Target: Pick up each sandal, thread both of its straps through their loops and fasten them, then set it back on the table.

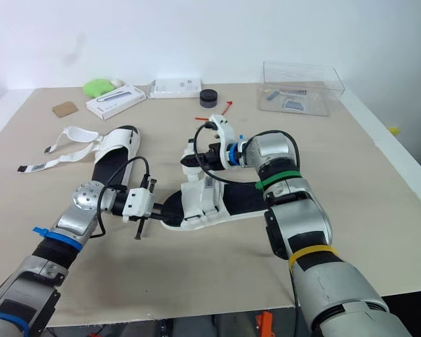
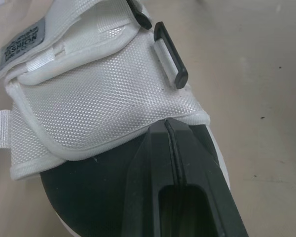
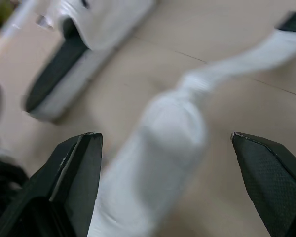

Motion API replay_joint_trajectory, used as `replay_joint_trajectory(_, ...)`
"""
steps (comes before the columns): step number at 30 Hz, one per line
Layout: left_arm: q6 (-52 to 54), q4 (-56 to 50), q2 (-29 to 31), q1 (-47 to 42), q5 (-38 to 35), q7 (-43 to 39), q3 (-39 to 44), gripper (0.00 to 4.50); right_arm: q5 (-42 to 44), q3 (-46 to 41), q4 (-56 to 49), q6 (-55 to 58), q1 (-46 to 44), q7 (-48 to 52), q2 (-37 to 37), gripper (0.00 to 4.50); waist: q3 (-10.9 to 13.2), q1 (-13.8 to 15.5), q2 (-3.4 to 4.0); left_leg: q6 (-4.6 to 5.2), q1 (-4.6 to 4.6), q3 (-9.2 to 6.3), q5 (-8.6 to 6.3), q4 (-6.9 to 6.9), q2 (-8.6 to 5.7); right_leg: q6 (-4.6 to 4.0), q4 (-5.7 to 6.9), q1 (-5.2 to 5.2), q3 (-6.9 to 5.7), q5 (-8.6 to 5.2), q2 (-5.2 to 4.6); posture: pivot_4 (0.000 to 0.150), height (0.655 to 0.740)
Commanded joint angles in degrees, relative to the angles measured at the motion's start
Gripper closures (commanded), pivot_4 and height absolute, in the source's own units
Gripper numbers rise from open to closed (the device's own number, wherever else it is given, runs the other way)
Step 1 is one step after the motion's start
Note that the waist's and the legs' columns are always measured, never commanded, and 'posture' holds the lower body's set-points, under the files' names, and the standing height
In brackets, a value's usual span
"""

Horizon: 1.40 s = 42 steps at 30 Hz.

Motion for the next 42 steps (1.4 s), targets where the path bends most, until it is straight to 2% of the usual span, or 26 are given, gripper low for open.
replay_joint_trajectory(1, 0.2, -1.6, 0.7, 1.4, 0.9, 1.2, 0.0, 4.50, 2.4, -2.9, 1.7, 2.3, -4.7, 3.5, 0.9, 0.03, 0.0, 0.0, 0.00, 0.00, -0.01, -0.02, 0.00, 0.00, 0.00, 0.00, 0.00, 0.00, 0.00, 0.00, -0.01, 0.150, 0.7400)
replay_joint_trajectory(7, 1.0, -3.0, 1.1, 2.4, 1.0, 2.2, 0.1, 4.50, 0.6, -0.4, 3.1, 4.5, -6.1, 9.8, 2.1, 0.03, 0.0, 0.0, 0.01, -0.01, -0.02, -0.04, -0.01, -0.04, -0.03, -0.10, -0.04, -0.01, 0.00, 0.06, -0.05, 0.150, 0.7400)
replay_joint_trajectory(15, 1.6, -4.4, 1.6, 3.5, 1.1, 3.2, 0.0, 4.50, 0.0, -1.9, 4.6, 2.9, -6.5, 8.9, 3.5, 0.03, 0.0, 0.0, 0.02, -0.01, -0.03, -0.04, -0.01, -0.05, -0.03, -0.13, -0.02, -0.02, -0.03, 0.05, -0.04, 0.150, 0.7400)
replay_joint_trajectory(18, 1.7, -4.5, 1.7, 3.6, 1.2, 3.4, -0.2, 4.50, 1.1, -4.1, 4.8, 2.3, -7.1, 7.7, 3.4, 0.80, 0.0, -0.1, 0.02, -0.01, -0.03, -0.04, -0.01, -0.05, -0.03, -0.13, -0.02, -0.02, -0.02, 0.05, -0.04, 0.150, 0.7400)
replay_joint_trajectory(22, 1.3, -4.1, 1.3, 3.3, 1.4, 3.4, -0.5, 4.50, 2.0, -5.2, 3.3, 4.2, -7.3, 9.8, 1.9, 2.68, 0.0, -0.1, 0.02, -0.01, -0.02, -0.04, -0.01, -0.05, -0.02, -0.13, -0.02, -0.02, -0.03, 0.05, -0.04, 0.150, 0.7400)
replay_joint_trajectory(23, 1.3, -4.0, 1.3, 3.2, 1.4, 3.3, -0.6, 4.50, 2.1, -5.0, 2.5, 4.9, -7.2, 10.8, 1.5, 2.87, 0.0, 0.0, 0.02, -0.01, -0.03, -0.04, -0.01, -0.05, -0.02, -0.14, -0.02, -0.02, -0.03, 0.05, -0.04, 0.150, 0.7400)
replay_joint_trajectory(25, 1.1, -3.6, 1.2, 3.0, 1.4, 3.2, -0.7, 4.50, 2.3, -4.6, 1.5, 5.8, -6.9, 12.0, 1.0, 4.00, 0.0, 0.0, 0.02, -0.01, -0.03, -0.04, -0.01, -0.05, -0.03, -0.14, -0.02, -0.02, -0.04, 0.05, -0.05, 0.150, 0.7400)
replay_joint_trajectory(26, 0.9, -3.5, 1.2, 2.9, 1.5, 3.0, -0.8, 4.50, 2.4, -4.5, 0.9, 6.3, -6.7, 12.7, 0.8, 4.35, 0.0, -0.1, 0.03, -0.01, -0.03, -0.04, -0.01, -0.05, -0.03, -0.14, -0.02, -0.02, -0.04, 0.05, -0.05, 0.150, 0.7400)
replay_joint_trajectory(42, -0.9, -1.1, 0.2, 1.3, 2.1, 1.8, -1.4, 4.50, 2.9, -7.0, -0.7, 6.3, -7.5, 11.6, -0.9, 4.44, 0.0, 0.0, 0.03, -0.01, -0.07, -0.02, -0.01, -0.05, -0.11, -0.11, -0.03, -0.02, -0.05, 0.04, -0.16, 0.150, 0.7400)
